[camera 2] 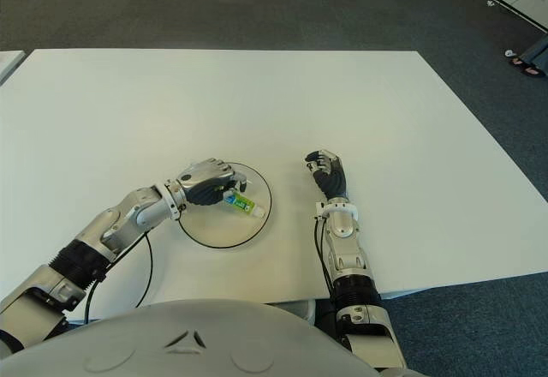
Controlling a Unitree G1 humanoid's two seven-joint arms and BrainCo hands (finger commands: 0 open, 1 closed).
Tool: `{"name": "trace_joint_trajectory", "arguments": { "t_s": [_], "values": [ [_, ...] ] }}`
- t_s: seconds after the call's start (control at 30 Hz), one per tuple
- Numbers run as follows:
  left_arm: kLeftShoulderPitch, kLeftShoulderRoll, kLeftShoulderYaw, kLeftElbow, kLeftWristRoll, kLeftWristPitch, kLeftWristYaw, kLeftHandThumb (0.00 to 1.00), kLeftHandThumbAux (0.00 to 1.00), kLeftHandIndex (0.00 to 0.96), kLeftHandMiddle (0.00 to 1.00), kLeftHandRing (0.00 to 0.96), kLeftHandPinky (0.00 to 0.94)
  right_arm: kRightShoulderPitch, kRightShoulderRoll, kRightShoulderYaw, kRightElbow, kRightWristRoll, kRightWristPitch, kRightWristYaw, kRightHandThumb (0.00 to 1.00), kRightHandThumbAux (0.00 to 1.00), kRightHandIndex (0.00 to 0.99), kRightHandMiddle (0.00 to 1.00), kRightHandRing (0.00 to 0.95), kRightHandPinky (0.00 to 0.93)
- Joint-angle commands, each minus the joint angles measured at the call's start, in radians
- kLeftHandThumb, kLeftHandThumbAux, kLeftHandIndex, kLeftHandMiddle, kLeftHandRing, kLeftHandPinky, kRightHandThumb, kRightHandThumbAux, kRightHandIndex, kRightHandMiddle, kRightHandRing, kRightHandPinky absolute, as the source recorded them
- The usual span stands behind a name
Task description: Put the toothpaste on the table into the plate.
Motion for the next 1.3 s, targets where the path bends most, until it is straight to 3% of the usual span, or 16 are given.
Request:
{"name": "trace_joint_trajectory", "arguments": {
  "t_s": [0.03,0.33,0.83,0.97,1.17,1.3],
  "values": [
    [-0.037,-0.014,-0.038,0.083,0.039,-0.005,0.003,0.713,0.713,0.436,0.792,0.791,0.771,0.009,0.001,0.0,0.0,-0.004,0.012,-0.001,0.712,0.733,0.419,0.452,0.436,0.429],
    [-0.054,-0.031,-0.053,0.218,0.035,-0.012,0.051,0.711,0.715,0.435,0.783,0.775,0.734,0.01,-0.004,0.004,0.007,-0.011,0.003,-0.004,0.712,0.733,0.419,0.457,0.436,0.424],
    [-0.08,-0.04,-0.08,0.294,0.047,-0.007,0.069,0.71,0.717,0.434,0.757,0.746,0.72,0.01,-0.01,-0.002,0.011,0.007,-0.006,0.013,0.712,0.732,0.42,0.457,0.442,0.442],
    [-0.07,-0.028,-0.079,0.281,0.051,-0.035,0.108,0.709,0.717,0.434,0.754,0.743,0.72,0.009,-0.012,-0.002,0.014,0.003,-0.01,0.01,0.711,0.732,0.42,0.455,0.443,0.443],
    [-0.015,0.019,-0.041,0.104,0.023,-0.068,0.109,0.705,0.715,0.433,0.727,0.725,0.709,0.006,-0.014,-0.001,0.019,0.001,-0.013,0.008,0.711,0.732,0.42,0.454,0.443,0.443],
    [-0.002,0.02,-0.022,0.075,0.018,-0.088,0.141,0.698,0.714,0.426,0.613,0.617,0.599,0.004,-0.014,-0.001,0.02,0.002,-0.01,0.01,0.711,0.733,0.419,0.455,0.443,0.439]
  ]
}}
